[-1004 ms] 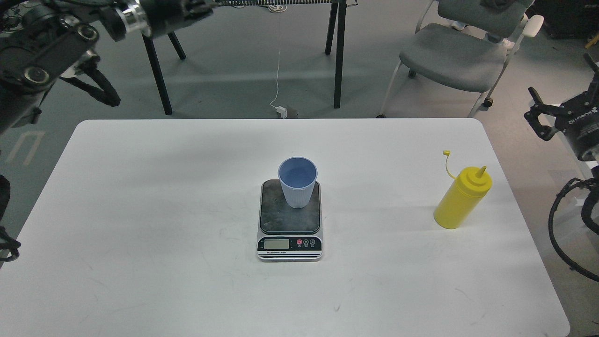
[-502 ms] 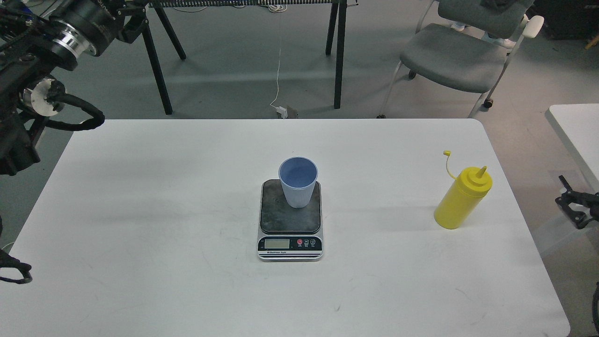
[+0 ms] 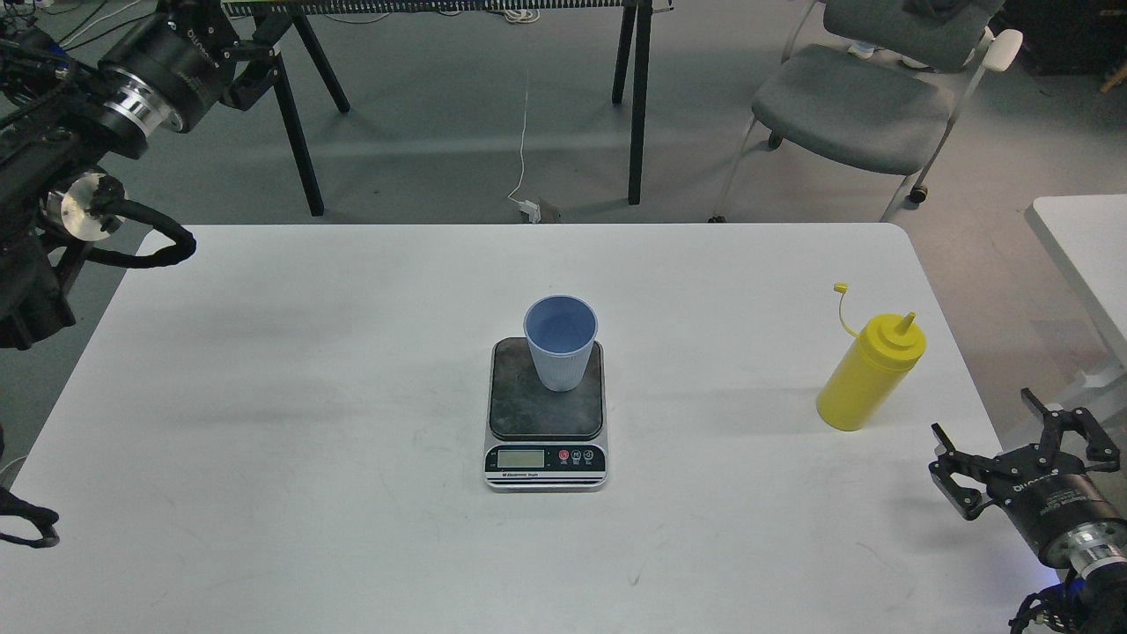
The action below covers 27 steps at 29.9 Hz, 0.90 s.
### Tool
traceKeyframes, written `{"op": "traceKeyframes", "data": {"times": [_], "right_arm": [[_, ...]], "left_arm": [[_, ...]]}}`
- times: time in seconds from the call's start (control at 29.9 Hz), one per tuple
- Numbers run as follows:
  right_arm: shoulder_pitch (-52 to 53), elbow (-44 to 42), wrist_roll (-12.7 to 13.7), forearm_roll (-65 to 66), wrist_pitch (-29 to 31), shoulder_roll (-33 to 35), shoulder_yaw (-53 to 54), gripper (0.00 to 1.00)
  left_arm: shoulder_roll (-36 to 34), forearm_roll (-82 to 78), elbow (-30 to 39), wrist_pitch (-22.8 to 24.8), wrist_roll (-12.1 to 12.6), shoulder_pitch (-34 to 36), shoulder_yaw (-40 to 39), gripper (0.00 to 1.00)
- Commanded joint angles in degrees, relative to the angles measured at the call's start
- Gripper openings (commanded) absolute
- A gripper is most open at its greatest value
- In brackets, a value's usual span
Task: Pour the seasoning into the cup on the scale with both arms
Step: 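Move the right gripper to the yellow bottle and grasp it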
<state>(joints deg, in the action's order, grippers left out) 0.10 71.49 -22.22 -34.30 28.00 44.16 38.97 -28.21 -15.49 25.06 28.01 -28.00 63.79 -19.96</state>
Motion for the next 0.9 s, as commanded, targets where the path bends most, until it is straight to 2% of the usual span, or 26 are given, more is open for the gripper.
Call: {"op": "traceKeyframes", "data": {"times": [0.0,0.47,0.87], "right_arm": [[0.68,-0.04,-0.02,2.48,0.0,-3.19,1.02,1.0],[1.56,-1.97,-0.11,9.6,0.0,-11.9,5.59,1.0],[5.52,-6.27,-0.19,9.87,0.0,-12.78,5.68,0.99]], "left_arm": [[-0.09,0.11,-0.01,-0.01,0.0,-0.5,0.01,0.95],[-4.22,0.28,0.34,-0.01,0.0,-0.86,0.01,0.95],[-4.75,0.28,0.43,-0.01,0.0,-0.86,0.1,0.95]]}}
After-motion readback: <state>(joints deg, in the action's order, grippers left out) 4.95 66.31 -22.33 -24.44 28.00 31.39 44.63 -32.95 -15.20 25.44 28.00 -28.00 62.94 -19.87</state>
